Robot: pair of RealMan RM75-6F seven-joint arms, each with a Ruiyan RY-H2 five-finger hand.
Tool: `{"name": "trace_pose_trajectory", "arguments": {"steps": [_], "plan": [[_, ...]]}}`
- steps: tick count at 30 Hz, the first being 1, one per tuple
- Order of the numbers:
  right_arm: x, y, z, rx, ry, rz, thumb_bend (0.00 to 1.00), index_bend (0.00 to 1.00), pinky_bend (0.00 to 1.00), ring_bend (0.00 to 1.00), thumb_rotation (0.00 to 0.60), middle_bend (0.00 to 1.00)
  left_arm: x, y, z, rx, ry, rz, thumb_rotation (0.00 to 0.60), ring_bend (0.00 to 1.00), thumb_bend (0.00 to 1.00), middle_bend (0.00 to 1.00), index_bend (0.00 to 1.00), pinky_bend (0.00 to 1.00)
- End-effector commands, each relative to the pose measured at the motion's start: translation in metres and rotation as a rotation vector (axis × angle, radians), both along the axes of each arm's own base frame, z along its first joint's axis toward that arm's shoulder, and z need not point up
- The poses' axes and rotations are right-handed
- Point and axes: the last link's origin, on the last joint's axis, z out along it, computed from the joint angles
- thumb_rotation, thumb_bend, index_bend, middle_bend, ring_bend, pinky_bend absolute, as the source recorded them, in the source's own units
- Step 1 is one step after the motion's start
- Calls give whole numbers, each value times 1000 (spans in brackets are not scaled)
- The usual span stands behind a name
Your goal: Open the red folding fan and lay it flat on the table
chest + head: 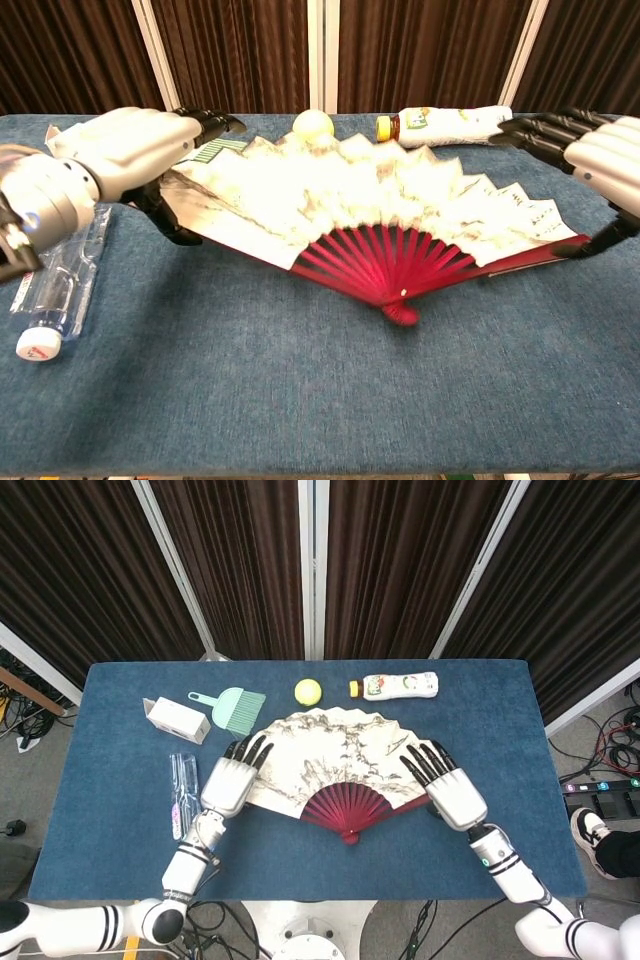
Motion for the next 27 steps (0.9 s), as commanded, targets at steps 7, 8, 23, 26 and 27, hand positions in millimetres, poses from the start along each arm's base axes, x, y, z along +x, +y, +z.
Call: {"name": "trace_pose_trajectory", "arguments": {"steps": [7, 8, 23, 26, 27], "plan": [[-14, 7, 45, 33, -25, -187, 0, 0, 0, 0, 600, 0, -13, 12, 41, -145, -196, 108, 600, 0, 0, 13, 61, 128], [-16, 8, 50, 25, -45, -200, 0, 0, 0, 0, 600, 0, -17, 14, 48, -145, -202, 113, 600, 0, 0, 13, 61, 128], [-61, 49, 131, -165, -355, -292, 154, 0, 0, 0, 600, 129, -154, -21, 145, 315, -113, 261, 600, 3, 0, 79, 130, 128], [-66, 61, 137, -173, -378, -312, 154, 0, 0, 0, 600, 130, -171, -43, 158, 358, -87, 279, 600, 3, 0, 79, 131, 128], [-69, 67, 139, -176, -387, -323, 155, 0, 0, 0, 600, 131, -176, -54, 162, 370, -77, 288, 600, 3, 0, 79, 131, 128]]}}
